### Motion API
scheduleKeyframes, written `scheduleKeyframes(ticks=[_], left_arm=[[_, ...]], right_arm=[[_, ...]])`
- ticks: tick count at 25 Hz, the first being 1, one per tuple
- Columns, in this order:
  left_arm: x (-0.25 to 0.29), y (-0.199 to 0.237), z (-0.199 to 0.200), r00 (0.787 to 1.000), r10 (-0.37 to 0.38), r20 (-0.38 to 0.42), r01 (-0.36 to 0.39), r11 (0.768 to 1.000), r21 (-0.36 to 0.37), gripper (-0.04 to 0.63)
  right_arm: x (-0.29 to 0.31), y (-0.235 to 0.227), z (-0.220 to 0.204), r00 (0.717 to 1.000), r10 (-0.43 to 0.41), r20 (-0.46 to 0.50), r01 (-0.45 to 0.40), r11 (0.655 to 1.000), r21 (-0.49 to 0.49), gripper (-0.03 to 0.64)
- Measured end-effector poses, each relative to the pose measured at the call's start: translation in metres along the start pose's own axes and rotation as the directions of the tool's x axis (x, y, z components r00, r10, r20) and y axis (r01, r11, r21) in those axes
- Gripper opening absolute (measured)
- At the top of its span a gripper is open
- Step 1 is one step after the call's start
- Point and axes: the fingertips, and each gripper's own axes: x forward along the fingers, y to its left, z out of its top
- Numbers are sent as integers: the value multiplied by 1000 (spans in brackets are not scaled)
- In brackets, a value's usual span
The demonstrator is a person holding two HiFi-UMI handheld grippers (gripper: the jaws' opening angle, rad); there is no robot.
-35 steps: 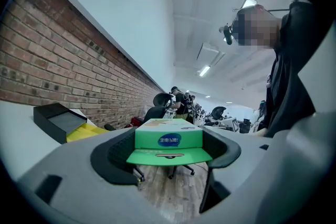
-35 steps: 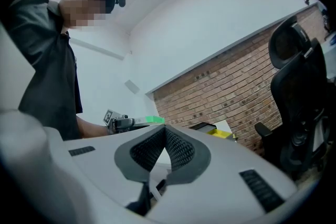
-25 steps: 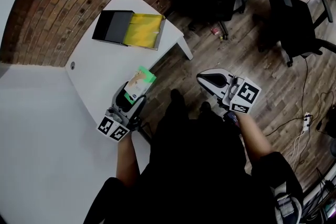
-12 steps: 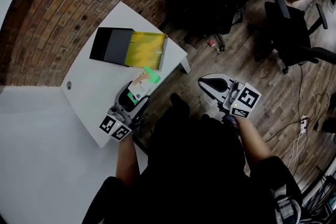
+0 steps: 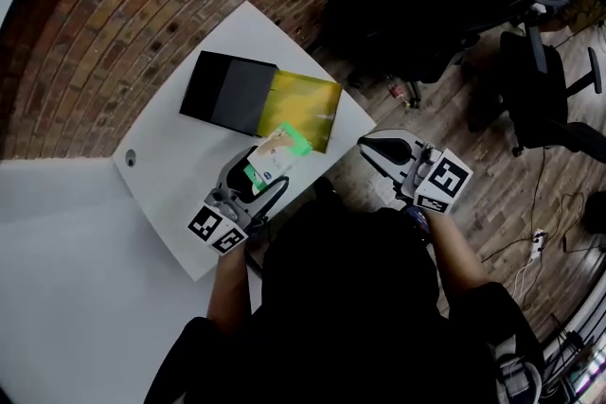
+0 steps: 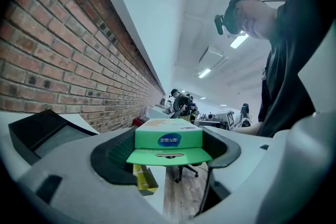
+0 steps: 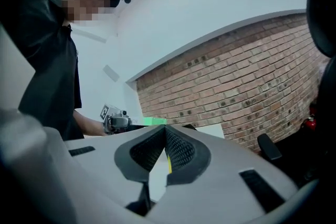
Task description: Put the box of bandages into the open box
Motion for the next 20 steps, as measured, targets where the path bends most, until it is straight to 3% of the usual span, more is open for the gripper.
scheduleKeyframes(ticks=[5, 12, 15, 20], left_arm=[[6, 36, -9, 1000, 1, -4, -1, 999, -47, 368], [27, 55, -25, 991, 135, 6, -134, 987, -92, 370], [34, 60, -29, 972, 236, 17, -232, 965, -122, 370], [43, 64, -21, 919, 393, 32, -384, 910, -152, 370]], right_arm=[[35, -30, 15, 1000, -6, -20, 5, 1000, -20, 6], [56, -75, 8, 989, 127, -83, -126, 992, 7, 5], [68, -93, 13, 968, 228, -107, -227, 974, 17, 6], [79, -115, 24, 909, 383, -163, -381, 924, 42, 6]])
